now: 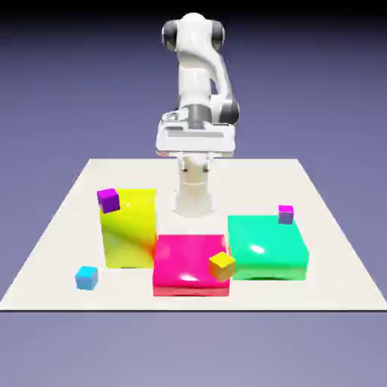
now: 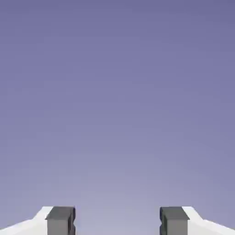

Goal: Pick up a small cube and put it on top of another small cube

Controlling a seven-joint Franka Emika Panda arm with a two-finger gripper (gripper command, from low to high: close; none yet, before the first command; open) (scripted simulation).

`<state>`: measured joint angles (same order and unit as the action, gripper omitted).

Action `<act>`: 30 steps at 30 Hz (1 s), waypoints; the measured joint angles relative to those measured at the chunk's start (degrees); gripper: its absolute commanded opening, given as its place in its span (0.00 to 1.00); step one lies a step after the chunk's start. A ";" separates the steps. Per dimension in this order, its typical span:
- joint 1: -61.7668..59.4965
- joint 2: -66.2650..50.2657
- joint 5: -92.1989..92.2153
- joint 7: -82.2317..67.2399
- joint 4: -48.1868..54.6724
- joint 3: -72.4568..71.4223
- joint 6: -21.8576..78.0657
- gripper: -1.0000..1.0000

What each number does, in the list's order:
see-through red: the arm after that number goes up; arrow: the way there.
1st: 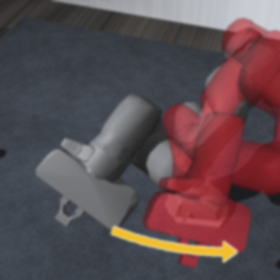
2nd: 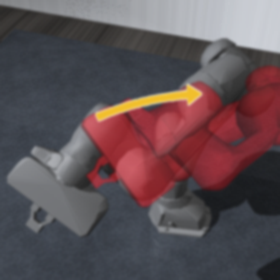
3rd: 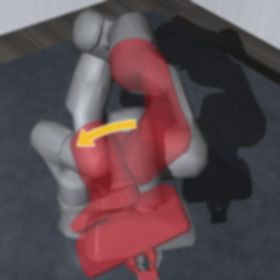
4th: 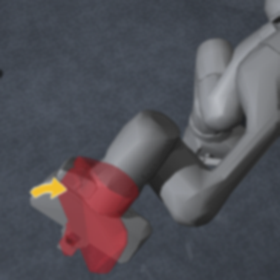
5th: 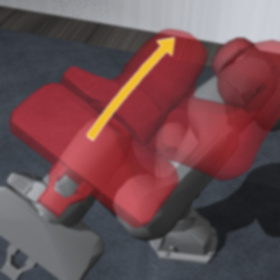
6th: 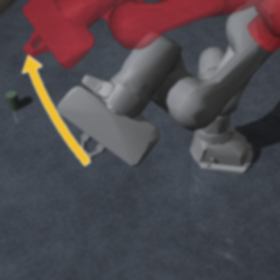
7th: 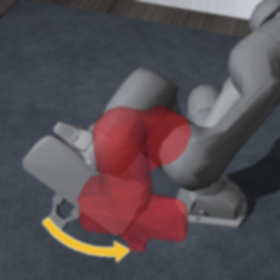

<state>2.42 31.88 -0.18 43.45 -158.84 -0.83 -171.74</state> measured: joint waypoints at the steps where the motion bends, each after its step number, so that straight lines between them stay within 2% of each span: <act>1: 0.32 -2.08 1.45 0.50 1.72 1.06 2.45 0.50; 30: 1.62 -62.29 46.97 10.94 43.97 37.80 66.95 0.50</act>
<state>4.04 -30.41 46.79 54.39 -114.87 36.96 -104.79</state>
